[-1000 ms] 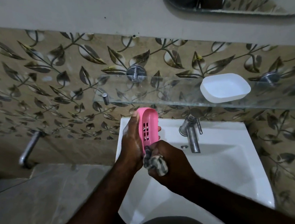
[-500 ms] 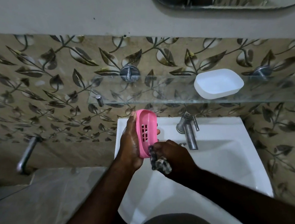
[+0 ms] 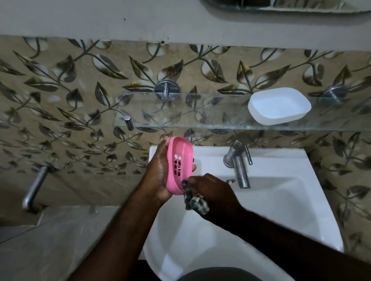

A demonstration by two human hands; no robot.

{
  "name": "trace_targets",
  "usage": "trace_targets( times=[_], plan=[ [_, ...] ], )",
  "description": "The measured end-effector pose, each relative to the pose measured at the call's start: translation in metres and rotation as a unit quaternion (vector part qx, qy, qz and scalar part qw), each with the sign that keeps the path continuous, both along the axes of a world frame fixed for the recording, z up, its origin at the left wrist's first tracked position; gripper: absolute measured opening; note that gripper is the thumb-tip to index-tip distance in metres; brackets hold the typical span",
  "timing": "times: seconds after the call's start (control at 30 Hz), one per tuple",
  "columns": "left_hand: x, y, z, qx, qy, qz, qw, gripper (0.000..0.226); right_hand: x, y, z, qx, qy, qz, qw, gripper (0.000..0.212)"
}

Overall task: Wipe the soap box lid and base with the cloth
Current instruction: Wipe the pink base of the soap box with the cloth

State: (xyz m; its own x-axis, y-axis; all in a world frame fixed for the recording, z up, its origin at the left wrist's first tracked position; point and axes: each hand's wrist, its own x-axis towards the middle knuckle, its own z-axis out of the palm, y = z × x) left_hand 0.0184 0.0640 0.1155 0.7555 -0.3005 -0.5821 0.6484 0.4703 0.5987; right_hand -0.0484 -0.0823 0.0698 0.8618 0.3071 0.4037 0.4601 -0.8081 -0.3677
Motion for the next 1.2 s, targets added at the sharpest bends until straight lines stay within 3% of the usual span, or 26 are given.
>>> trace_targets(
  times=[0.1, 0.23, 0.37, 0.57, 0.63, 0.7, 0.77, 0.83, 0.97, 1.07, 1.13, 1.2],
  plan=[
    [-0.001, 0.000, 0.001, -0.009, -0.010, -0.005, 1.000, 0.066, -0.009, 0.008, 0.005, 0.099, 0.032, 0.000, 0.995, 0.027],
    [-0.015, -0.006, -0.010, -0.094, -0.065, 0.025, 0.993, 0.073, -0.011, 0.015, 0.030, 0.233, 0.121, -0.055, 0.963, 0.030],
    [-0.038, -0.025, -0.020, -0.098, -0.127, 0.045, 0.986, 0.037, -0.011, 0.023, 0.053, 0.339, 0.184, -0.067, 0.920, 0.028],
    [-0.037, -0.031, -0.011, -0.128, -0.155, 0.060, 0.978, 0.033, -0.019, 0.016, 0.048, 0.225, 0.127, -0.045, 0.965, 0.027],
    [-0.032, -0.031, -0.011, -0.118, -0.175, 0.071, 0.975, 0.058, -0.013, 0.006, 0.039, 0.214, 0.121, -0.054, 0.968, 0.038],
    [-0.028, -0.030, -0.010, -0.120, -0.180, 0.087, 0.972, 0.077, -0.009, 0.004, 0.038, 0.226, 0.114, -0.083, 0.964, 0.036],
    [-0.027, -0.028, -0.009, -0.118, -0.195, 0.085, 0.970, 0.069, -0.010, 0.015, 0.048, 0.254, 0.110, -0.093, 0.956, 0.030],
    [-0.030, -0.026, -0.003, -0.123, -0.178, 0.068, 0.974, 0.033, -0.015, 0.031, 0.061, 0.298, 0.111, -0.075, 0.945, 0.029],
    [-0.032, -0.014, -0.004, -0.156, -0.149, 0.045, 0.975, 0.033, -0.018, 0.041, 0.066, 0.312, 0.118, -0.045, 0.942, 0.026],
    [-0.032, -0.008, -0.007, -0.162, -0.150, 0.043, 0.974, 0.078, -0.018, 0.033, 0.061, 0.281, 0.150, -0.036, 0.947, 0.036],
    [-0.033, -0.007, -0.006, -0.166, -0.163, 0.012, 0.972, 0.089, -0.020, 0.031, 0.058, 0.269, 0.165, -0.042, 0.948, 0.036],
    [-0.033, -0.009, -0.008, -0.154, -0.174, -0.007, 0.973, 0.086, -0.023, 0.034, 0.059, 0.300, 0.187, -0.057, 0.934, 0.033]
  ],
)
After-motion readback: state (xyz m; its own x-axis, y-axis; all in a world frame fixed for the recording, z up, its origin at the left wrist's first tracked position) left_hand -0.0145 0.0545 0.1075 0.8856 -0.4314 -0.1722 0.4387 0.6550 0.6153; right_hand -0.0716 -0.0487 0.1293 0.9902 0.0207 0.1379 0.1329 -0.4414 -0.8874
